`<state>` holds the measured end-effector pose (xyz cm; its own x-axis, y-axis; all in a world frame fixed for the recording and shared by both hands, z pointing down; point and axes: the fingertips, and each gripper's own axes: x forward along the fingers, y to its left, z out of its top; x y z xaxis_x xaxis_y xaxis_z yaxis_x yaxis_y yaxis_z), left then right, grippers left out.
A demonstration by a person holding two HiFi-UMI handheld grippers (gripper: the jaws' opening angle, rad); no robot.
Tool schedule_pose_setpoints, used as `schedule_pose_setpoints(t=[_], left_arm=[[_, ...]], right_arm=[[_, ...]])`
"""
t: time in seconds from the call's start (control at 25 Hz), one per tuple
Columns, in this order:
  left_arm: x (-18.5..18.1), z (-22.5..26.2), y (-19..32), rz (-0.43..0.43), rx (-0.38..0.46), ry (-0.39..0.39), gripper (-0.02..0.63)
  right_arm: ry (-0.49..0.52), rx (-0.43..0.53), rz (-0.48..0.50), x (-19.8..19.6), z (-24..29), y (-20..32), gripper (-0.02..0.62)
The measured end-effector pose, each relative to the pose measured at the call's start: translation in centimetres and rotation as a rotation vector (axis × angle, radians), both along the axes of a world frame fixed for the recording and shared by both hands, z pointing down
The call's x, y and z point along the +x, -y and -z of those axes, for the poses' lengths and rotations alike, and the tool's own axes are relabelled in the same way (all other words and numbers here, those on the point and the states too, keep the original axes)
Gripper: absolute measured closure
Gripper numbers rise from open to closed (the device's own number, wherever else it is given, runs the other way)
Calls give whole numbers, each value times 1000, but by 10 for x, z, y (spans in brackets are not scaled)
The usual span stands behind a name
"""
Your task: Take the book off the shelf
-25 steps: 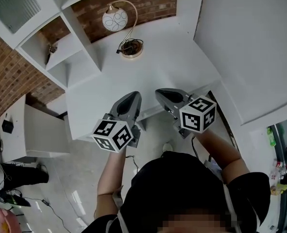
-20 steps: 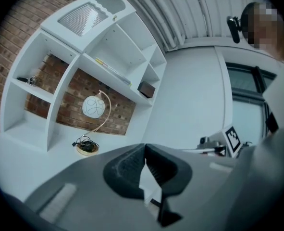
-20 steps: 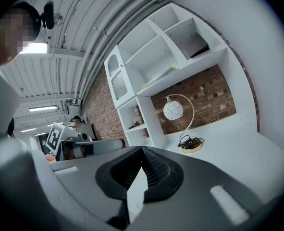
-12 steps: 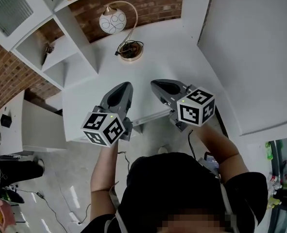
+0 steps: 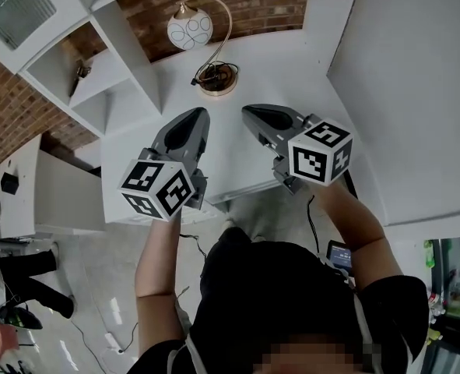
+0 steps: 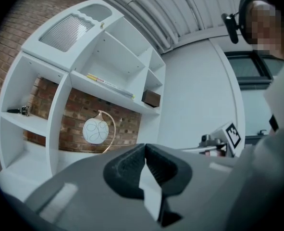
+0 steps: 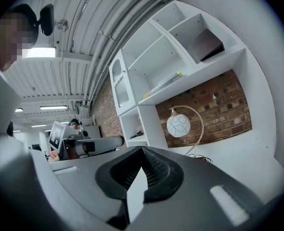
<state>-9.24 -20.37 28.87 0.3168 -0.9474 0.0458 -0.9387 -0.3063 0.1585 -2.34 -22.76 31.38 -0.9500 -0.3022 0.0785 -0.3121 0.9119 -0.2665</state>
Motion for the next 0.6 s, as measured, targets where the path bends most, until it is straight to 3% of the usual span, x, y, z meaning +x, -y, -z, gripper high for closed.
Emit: schedule_pose_setpoints(t=[0.2,0.6], left_arm=[[-19,24,22,-41,41,35,600],[-51,75,66,-139,144,195,600]], right_arm=[[17,46,9,-20,27,13,597],[16,181,-56,-64,79,61,597]])
